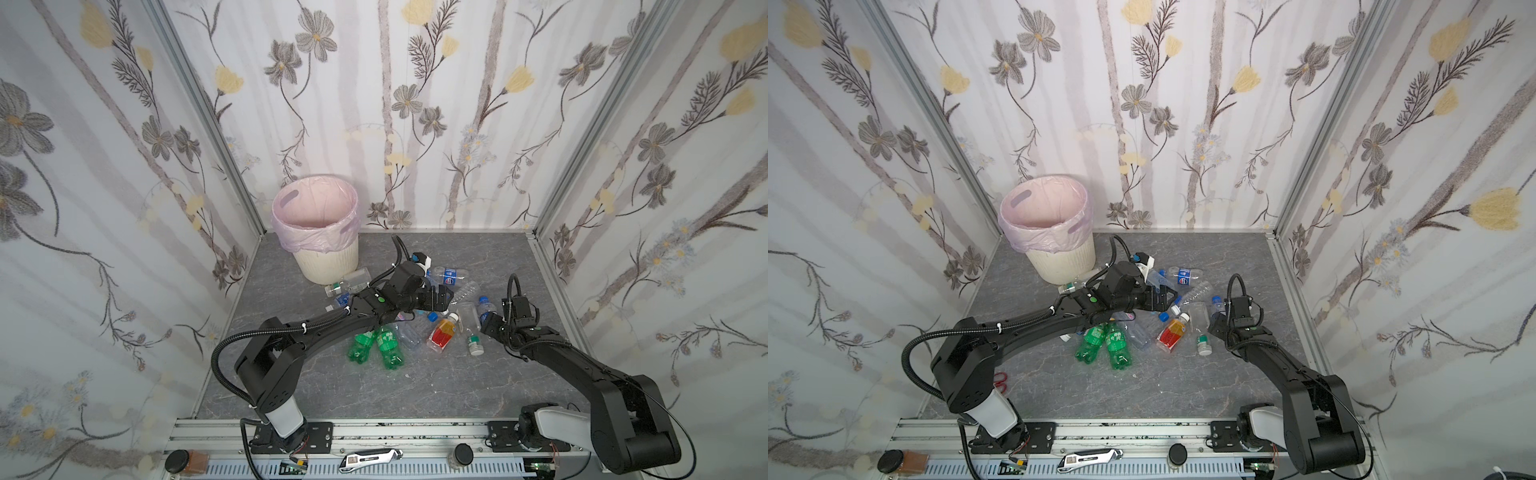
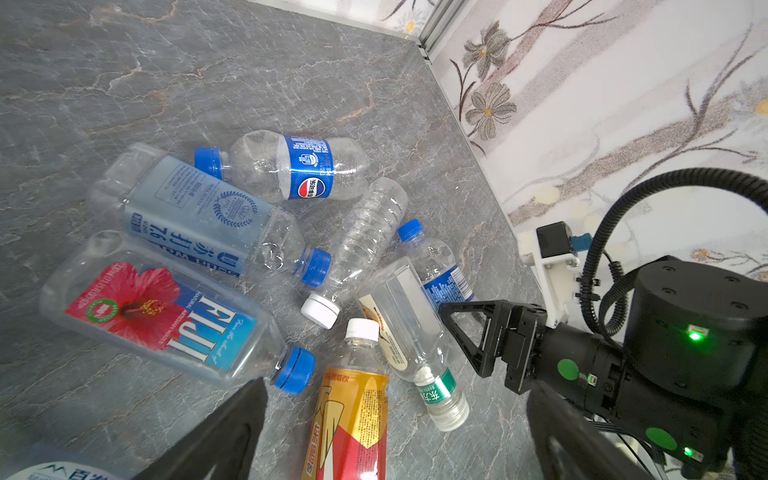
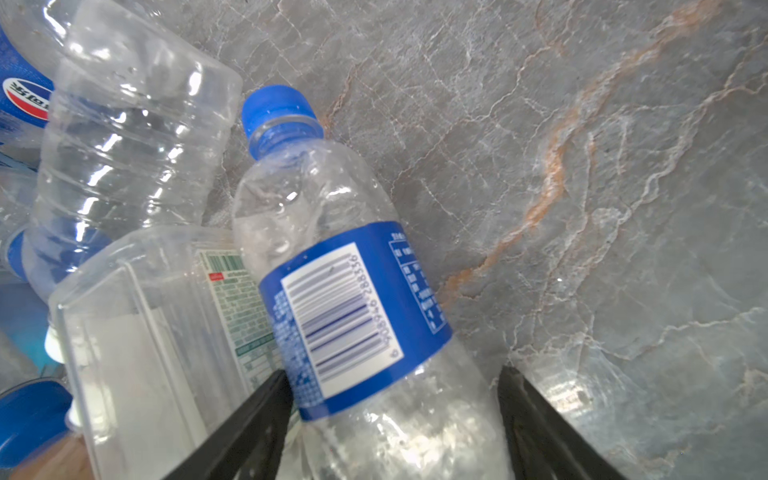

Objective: Throw the plastic bottles in the bin
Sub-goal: 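Lower the right gripper onto a blue-cap blue-label bottle and close it, then lift the blue-label bottle with the right gripper toward the left gripper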

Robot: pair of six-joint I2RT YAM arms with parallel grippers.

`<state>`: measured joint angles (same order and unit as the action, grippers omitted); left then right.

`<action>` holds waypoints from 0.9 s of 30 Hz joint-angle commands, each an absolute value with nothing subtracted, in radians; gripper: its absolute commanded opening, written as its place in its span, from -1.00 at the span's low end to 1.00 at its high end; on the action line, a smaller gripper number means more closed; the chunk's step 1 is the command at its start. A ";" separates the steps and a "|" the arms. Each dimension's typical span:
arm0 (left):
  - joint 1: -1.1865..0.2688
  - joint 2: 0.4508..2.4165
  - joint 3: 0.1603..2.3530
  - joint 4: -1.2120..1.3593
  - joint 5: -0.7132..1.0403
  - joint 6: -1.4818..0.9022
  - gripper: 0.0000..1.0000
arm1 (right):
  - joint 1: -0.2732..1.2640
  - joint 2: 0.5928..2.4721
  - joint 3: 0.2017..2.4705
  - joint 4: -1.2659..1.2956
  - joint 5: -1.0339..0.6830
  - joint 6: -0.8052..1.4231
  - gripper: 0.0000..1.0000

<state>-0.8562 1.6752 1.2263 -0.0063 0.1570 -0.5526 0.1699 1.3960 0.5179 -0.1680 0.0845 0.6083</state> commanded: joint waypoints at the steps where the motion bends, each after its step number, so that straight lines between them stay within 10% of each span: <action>1: -0.857 1.679 1.235 0.025 0.159 -0.552 1.00 | 0.170 1.405 0.515 -0.110 0.060 0.603 0.46; 27: -0.855 1.668 1.237 0.026 0.086 -0.551 1.00 | 0.167 1.364 0.533 -0.088 -0.003 0.568 0.15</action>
